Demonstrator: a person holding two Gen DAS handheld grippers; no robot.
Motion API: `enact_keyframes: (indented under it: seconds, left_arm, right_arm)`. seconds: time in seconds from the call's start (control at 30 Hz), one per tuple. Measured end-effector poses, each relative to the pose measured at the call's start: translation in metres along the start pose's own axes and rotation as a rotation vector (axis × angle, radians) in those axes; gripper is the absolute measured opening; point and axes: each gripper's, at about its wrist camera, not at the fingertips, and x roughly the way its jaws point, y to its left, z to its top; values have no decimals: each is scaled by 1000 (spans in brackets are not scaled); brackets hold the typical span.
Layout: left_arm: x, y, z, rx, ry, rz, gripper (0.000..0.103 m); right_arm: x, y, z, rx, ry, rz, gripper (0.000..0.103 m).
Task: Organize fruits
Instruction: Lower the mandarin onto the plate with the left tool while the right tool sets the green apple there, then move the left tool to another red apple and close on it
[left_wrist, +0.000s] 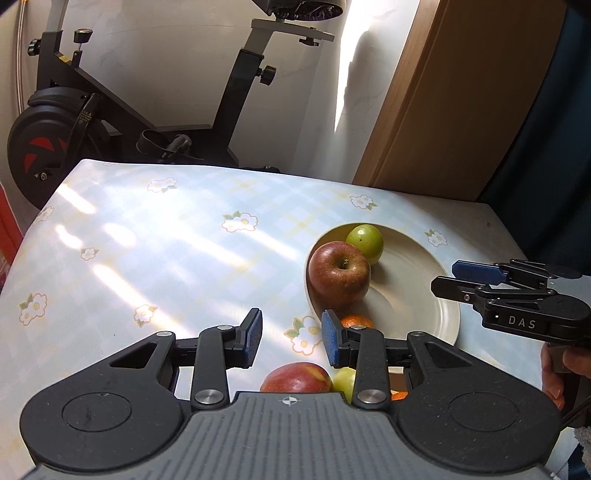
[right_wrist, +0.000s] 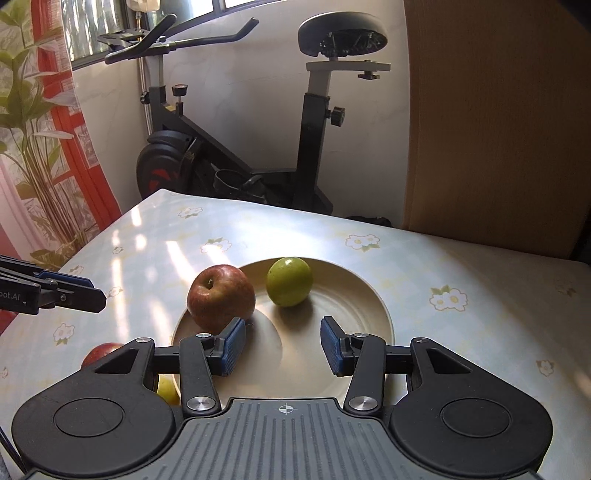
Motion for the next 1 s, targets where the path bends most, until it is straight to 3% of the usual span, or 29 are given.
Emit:
enact_keyframes:
  seconds: [0.37, 0.8, 1.0]
  left_arm:
    - [-15, 13, -18, -32, 6, 14, 37]
    - [10, 2, -33, -26, 74, -37, 38]
    - [18, -2, -35, 15, 71, -19, 43]
  right_arm:
    - [-20, 24, -41, 48, 18, 16, 42]
    - [-13, 49, -51, 10, 66, 33, 42]
    - [-10, 60, -47, -29, 76, 43, 42]
